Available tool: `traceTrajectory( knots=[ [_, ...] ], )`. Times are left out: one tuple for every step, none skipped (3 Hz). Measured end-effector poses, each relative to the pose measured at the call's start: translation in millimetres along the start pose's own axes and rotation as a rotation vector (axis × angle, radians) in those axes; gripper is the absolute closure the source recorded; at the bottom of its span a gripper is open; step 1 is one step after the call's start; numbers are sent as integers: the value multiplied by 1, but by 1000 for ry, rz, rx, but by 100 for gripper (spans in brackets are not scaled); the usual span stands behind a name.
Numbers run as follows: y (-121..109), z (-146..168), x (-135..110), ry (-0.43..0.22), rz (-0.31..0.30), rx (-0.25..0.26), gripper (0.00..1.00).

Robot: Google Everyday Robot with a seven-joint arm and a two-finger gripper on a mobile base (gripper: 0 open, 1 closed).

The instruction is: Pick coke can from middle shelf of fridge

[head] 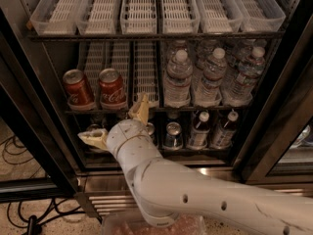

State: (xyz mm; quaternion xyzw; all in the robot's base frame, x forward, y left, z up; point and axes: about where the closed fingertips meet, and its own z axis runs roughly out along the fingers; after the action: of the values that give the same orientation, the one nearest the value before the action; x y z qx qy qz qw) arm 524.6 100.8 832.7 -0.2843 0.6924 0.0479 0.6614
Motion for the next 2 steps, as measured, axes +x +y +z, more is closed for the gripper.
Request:
traceTrajectory(
  knots=[
    [-11,0,1,10,41,97,0],
    [-19,-5,1,20,25,155,0]
  ],
)
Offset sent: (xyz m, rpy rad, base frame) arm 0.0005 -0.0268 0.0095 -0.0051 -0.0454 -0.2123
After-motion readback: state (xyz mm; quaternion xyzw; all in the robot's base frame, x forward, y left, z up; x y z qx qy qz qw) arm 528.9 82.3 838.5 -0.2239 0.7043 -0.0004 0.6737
